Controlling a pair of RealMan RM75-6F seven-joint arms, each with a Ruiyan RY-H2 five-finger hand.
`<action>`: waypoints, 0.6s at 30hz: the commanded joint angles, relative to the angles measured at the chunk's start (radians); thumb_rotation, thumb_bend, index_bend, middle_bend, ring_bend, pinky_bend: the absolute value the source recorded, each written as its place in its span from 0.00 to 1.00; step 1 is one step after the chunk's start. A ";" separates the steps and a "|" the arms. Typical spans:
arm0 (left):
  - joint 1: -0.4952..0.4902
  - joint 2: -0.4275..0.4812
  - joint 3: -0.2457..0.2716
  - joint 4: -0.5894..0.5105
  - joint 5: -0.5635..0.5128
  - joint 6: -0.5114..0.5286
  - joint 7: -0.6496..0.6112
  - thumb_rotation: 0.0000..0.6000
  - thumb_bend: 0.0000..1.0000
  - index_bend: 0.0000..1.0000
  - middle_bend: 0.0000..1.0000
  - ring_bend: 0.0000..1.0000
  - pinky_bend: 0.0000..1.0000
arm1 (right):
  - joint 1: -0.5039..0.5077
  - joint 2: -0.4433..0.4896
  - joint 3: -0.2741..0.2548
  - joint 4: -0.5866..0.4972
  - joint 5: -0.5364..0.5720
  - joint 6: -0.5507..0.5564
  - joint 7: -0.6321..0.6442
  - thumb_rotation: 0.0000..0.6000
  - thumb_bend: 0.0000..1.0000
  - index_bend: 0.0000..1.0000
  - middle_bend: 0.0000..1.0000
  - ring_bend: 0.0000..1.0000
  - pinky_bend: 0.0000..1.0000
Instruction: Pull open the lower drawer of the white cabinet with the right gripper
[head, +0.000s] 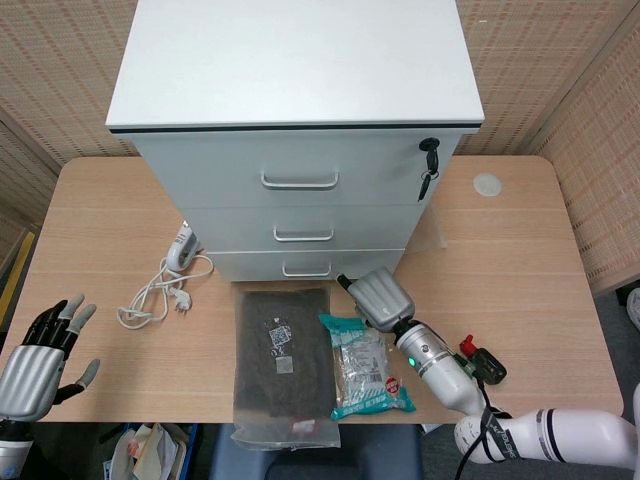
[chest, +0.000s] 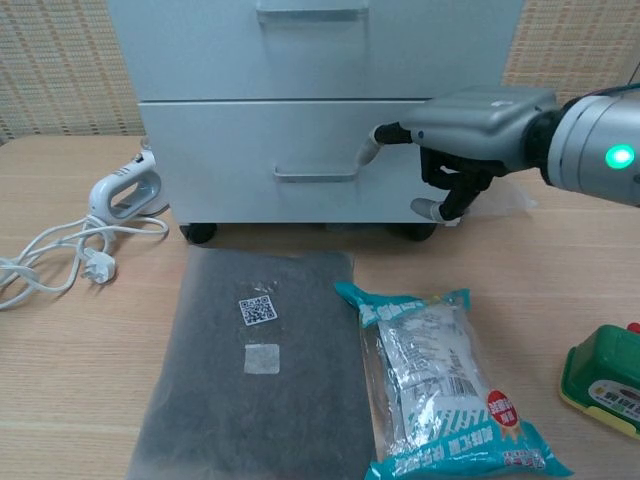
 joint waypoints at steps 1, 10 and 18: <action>0.000 0.000 0.000 0.002 -0.002 -0.001 -0.001 1.00 0.32 0.09 0.00 0.03 0.11 | 0.027 -0.034 0.000 0.039 0.024 0.004 -0.006 1.00 0.39 0.16 0.91 0.93 0.82; 0.002 -0.002 0.000 0.011 -0.010 -0.004 -0.011 1.00 0.32 0.09 0.00 0.03 0.11 | 0.080 -0.079 -0.014 0.096 0.076 0.014 -0.007 1.00 0.39 0.16 0.91 0.93 0.82; 0.000 -0.004 0.000 0.015 -0.007 -0.006 -0.013 1.00 0.32 0.09 0.00 0.03 0.11 | 0.107 -0.086 -0.047 0.087 0.088 0.031 -0.021 1.00 0.39 0.16 0.91 0.93 0.82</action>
